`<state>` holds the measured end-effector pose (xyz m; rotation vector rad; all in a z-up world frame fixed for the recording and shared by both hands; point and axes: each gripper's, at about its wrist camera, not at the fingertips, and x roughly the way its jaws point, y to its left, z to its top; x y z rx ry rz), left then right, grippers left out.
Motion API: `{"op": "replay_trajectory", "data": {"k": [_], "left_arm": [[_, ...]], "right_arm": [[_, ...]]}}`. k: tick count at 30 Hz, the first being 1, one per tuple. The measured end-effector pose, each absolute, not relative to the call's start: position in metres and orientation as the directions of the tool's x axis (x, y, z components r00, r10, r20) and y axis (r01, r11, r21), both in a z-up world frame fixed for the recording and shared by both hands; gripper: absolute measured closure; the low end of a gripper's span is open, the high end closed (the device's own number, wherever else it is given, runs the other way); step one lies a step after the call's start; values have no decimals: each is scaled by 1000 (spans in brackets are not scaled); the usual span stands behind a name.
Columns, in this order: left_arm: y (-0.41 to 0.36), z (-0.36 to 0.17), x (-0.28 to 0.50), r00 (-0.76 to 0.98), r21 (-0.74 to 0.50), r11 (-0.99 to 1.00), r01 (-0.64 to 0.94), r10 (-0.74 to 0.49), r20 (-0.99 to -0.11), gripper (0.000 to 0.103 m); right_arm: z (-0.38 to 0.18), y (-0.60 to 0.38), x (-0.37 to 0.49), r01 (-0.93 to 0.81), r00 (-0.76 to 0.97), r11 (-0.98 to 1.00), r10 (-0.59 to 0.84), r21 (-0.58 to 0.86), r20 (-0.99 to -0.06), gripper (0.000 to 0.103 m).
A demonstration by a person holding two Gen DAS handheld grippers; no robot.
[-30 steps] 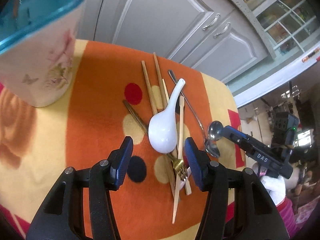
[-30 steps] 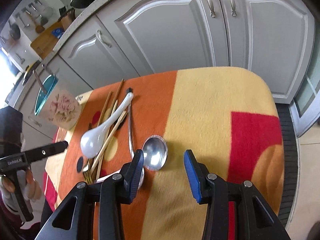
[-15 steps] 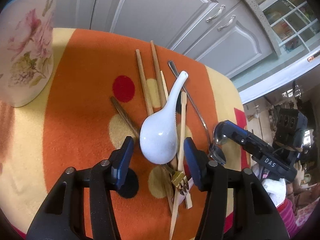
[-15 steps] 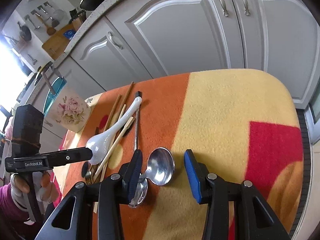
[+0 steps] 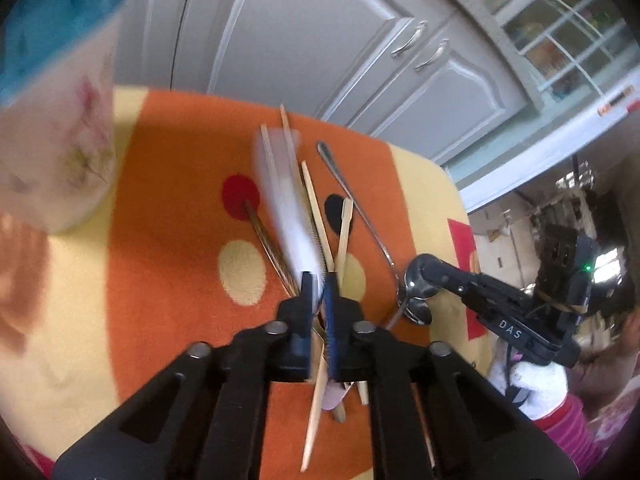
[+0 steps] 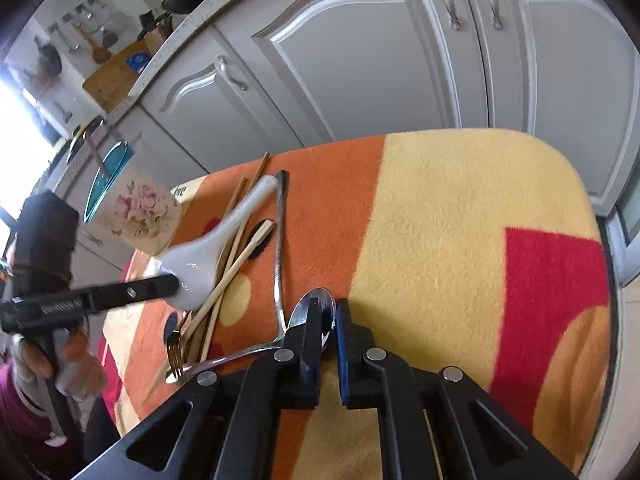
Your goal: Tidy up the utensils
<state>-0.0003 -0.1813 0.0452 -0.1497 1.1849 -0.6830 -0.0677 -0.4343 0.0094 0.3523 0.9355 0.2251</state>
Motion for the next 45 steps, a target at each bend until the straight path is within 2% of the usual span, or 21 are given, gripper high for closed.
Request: {"op": "replay_trajectory", "data": {"k": [12,27,31,35,38,40,41,45], "left_arm": [[-131,106,-20,207,-525,740,420,-642,-738,102],[-72,194,-44,315,-514,721,464,-677,-665,102],[-67,193,-47,317,-510,726,461,-672,-670,102],[-84,169,-62,250,-479,719,503,-652,-715,101],[-97,143,-72,173,-498,707,502,-646,-743,90],[-108,122,-78,116,-521,699,490,-644,-756,72],[-112,115,-80,100,-534,699,476,-646,-757,68],[-123,83,-79,55,-553,752,359,-608,-792,65]], "right_arm": [[80,-405,-84,-144,649,950,302,277,-699,100],[151,-376,-86,-215,716,962,272,168,-643,100],[159,-366,-81,-229,717,959,281,165,-638,100],[152,-359,-82,-229,708,964,258,132,-658,100],[147,-365,-86,-211,705,970,237,121,-669,100],[145,-373,-90,-192,708,973,228,129,-669,100],[144,-378,-92,-184,709,974,224,132,-669,100],[142,-394,-99,-154,712,978,210,143,-670,100]]}}
